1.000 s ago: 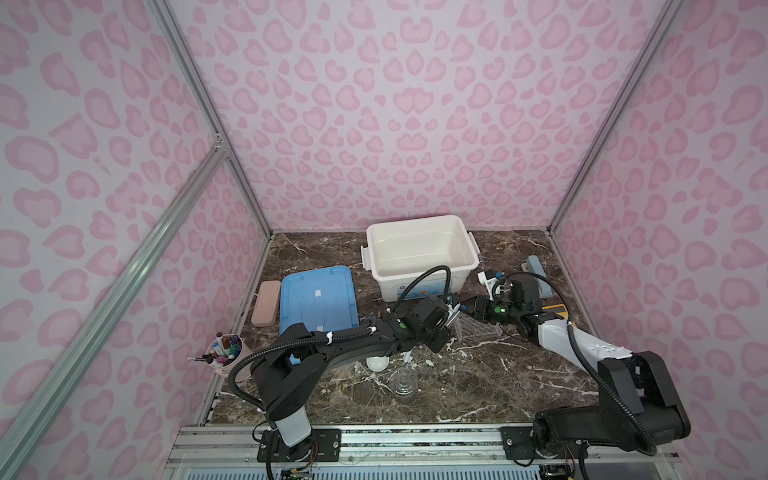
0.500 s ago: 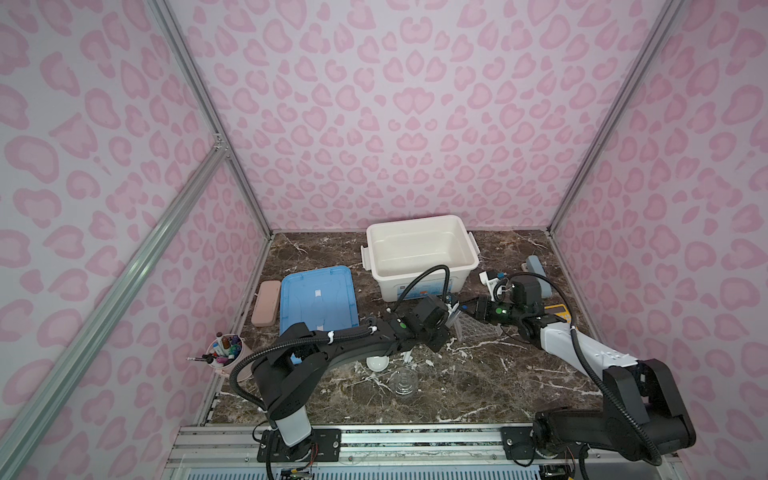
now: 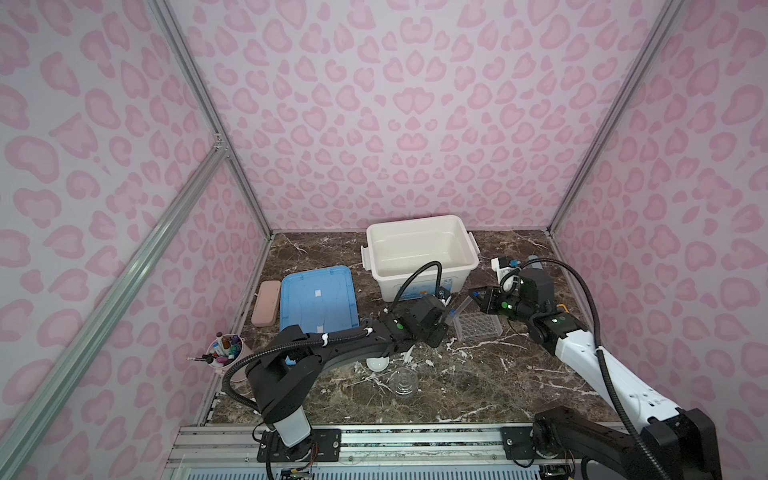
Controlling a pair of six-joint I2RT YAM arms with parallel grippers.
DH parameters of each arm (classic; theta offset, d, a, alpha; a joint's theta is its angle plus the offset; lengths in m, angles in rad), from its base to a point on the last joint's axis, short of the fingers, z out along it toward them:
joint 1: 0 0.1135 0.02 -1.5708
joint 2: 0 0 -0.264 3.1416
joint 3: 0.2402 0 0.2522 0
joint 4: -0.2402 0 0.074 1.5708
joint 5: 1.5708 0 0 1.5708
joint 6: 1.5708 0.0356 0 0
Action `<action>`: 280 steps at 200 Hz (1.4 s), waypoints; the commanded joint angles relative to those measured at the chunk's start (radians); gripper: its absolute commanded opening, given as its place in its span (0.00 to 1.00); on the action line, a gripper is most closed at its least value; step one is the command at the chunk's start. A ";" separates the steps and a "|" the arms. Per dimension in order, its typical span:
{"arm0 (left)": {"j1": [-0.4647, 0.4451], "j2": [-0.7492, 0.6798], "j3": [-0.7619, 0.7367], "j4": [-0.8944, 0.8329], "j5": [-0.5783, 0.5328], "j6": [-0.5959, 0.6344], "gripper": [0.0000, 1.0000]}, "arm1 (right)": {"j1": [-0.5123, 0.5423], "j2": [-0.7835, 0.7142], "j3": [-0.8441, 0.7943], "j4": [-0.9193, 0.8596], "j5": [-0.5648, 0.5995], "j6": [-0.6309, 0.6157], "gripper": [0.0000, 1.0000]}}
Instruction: Organize the chemistry lab equipment
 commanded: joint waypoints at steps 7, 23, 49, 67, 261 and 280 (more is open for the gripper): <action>0.000 0.013 0.002 -0.017 -0.049 -0.034 0.64 | 0.048 -0.045 0.016 -0.105 0.279 -0.092 0.14; 0.000 0.018 -0.001 -0.015 -0.058 -0.050 0.64 | 0.076 -0.063 0.028 -0.128 0.379 -0.116 0.14; 0.000 0.029 0.007 -0.025 -0.065 -0.063 0.65 | 0.108 -0.092 0.027 -0.127 0.491 -0.126 0.13; 0.002 0.038 0.013 -0.036 -0.070 -0.070 0.65 | 0.122 -0.098 0.028 -0.121 0.542 -0.127 0.13; 0.005 0.096 0.053 -0.092 -0.086 -0.090 0.65 | 0.194 -0.033 -0.052 0.041 0.791 -0.165 0.13; 0.005 0.099 0.056 -0.095 -0.086 -0.089 0.64 | 0.196 -0.023 -0.052 0.055 0.789 -0.161 0.13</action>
